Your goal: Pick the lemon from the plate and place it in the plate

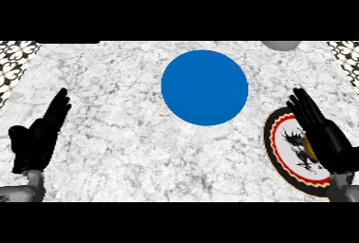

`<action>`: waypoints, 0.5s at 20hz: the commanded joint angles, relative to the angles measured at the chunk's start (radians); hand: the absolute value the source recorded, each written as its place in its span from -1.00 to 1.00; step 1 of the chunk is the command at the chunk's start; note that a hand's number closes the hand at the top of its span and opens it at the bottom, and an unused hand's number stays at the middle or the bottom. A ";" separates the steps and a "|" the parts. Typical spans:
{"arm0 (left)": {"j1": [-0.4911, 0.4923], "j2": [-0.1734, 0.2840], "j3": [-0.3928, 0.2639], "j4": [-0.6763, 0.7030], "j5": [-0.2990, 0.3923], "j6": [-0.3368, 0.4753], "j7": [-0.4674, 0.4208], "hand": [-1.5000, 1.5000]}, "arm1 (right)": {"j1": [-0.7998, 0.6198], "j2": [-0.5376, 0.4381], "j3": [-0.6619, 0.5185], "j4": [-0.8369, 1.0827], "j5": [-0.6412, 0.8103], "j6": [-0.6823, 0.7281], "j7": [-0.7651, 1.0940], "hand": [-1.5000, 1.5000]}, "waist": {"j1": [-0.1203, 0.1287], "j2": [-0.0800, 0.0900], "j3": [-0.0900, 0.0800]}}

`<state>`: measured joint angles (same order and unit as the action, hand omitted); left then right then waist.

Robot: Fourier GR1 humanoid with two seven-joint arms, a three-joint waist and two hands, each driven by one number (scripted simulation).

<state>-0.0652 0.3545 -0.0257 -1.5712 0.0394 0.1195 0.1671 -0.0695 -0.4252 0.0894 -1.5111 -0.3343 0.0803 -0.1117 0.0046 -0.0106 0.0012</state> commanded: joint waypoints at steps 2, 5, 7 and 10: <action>-0.022 -0.031 -0.005 0.014 -0.002 -0.015 -0.044 0.00 | -0.091 0.048 -0.088 0.059 -0.016 -0.128 0.102 1.00 | -0.003 0.012 -0.002; -0.010 -0.069 -0.012 0.087 0.003 -0.019 -0.161 0.00 | -0.190 0.104 -0.181 0.167 0.006 -0.356 0.162 1.00 | 0.005 0.024 -0.005; 0.000 -0.043 -0.011 0.026 0.022 -0.039 -0.098 0.00 | -0.079 -0.221 -0.082 0.197 0.326 -0.314 0.157 1.00 | 0.003 0.048 -0.050; 0.050 -0.062 -0.023 0.037 0.056 -0.080 -0.149 0.00 | -0.143 0.060 -0.249 0.233 0.284 -0.734 0.083 -1.00 | 0.017 0.021 -0.004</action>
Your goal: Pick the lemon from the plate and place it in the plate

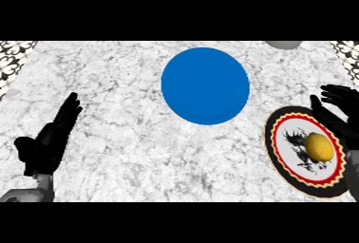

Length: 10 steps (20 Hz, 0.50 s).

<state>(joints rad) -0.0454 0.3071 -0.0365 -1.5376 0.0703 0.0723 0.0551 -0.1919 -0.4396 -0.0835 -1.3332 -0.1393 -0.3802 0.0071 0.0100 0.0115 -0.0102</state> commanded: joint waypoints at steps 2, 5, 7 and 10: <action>0.020 -0.005 0.020 0.055 0.043 -0.053 -0.076 0.00 | -0.005 0.180 -0.009 0.051 0.177 -0.393 -0.120 -1.00 | 0.005 -0.004 0.008; 0.022 -0.032 0.004 0.064 0.030 -0.050 -0.099 0.00 | 0.037 0.283 0.054 0.049 0.257 -0.500 -0.219 -1.00 | -0.008 -0.010 0.010; 0.022 -0.036 0.022 0.128 0.025 -0.057 -0.148 0.00 | 0.037 0.272 0.075 0.048 0.327 -0.558 -0.185 -1.00 | -0.010 -0.010 0.009; 0.020 -0.035 0.012 0.110 0.000 -0.053 -0.127 0.00 | 0.086 0.270 0.108 0.023 0.438 -0.651 -0.070 -1.00 | -0.011 -0.013 0.009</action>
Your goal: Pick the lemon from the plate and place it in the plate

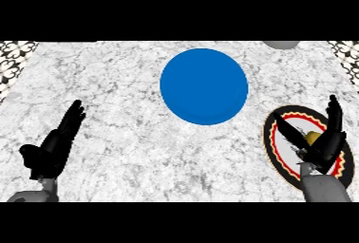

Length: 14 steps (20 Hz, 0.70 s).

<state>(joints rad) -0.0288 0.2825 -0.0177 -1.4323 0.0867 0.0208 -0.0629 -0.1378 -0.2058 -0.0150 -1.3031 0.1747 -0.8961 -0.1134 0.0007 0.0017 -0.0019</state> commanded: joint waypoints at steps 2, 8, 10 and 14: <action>-0.051 -0.019 0.021 0.118 -0.015 -0.004 -0.052 0.00 | 0.086 -0.055 0.044 -0.158 0.188 -0.104 0.227 -1.00 | -0.017 -0.004 -0.001; -0.006 -0.002 0.018 0.044 -0.008 -0.015 -0.012 0.00 | 0.187 -0.148 0.076 -0.211 0.430 0.076 0.613 -1.00 | -0.019 -0.008 -0.004; 0.030 0.007 0.026 0.048 -0.004 -0.035 -0.065 0.00 | 0.194 -0.164 0.104 -0.222 0.454 0.189 0.716 -1.00 | -0.009 -0.008 -0.005; -0.042 0.002 0.031 0.019 0.003 -0.017 0.003 0.00 | 0.163 -0.200 0.148 -0.257 0.519 0.388 0.942 -1.00 | 0.000 -0.005 -0.003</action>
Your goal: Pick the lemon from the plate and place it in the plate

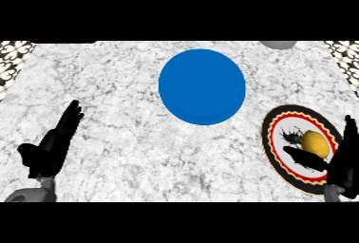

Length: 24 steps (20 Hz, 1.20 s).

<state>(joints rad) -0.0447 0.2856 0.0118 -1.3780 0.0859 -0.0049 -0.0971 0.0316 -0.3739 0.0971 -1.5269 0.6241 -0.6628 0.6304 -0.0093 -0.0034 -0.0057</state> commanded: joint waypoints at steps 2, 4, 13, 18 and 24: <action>0.017 -0.011 -0.010 -0.020 -0.003 -0.004 0.015 0.00 | 0.000 -0.079 0.007 -0.169 0.048 0.257 0.315 -1.00 | 0.003 -0.001 0.003; 0.023 -0.024 -0.002 -0.017 -0.008 0.007 -0.010 0.00 | 0.024 -0.062 0.029 -0.264 0.053 0.317 0.386 -1.00 | 0.002 0.000 0.004; -0.044 -0.009 0.039 0.053 -0.003 -0.041 -0.005 0.00 | -0.071 -0.041 -0.048 -0.121 0.022 0.456 0.464 -1.00 | 0.010 0.004 0.005; -0.027 -0.041 0.022 0.034 -0.031 -0.026 -0.016 0.00 | -0.072 -0.023 -0.036 -0.084 0.010 0.527 0.442 -1.00 | 0.011 0.004 0.006; 0.003 -0.070 0.028 0.048 -0.063 -0.021 -0.059 0.00 | -0.056 0.040 -0.072 0.007 0.044 0.487 0.364 -1.00 | 0.011 0.004 0.006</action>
<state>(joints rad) -0.0637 0.2411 0.0456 -1.3402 0.0446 -0.0353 -0.1230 -0.0195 -0.3889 0.0163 -1.5990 0.6318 -0.1522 1.0067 0.0003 -0.0003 -0.0004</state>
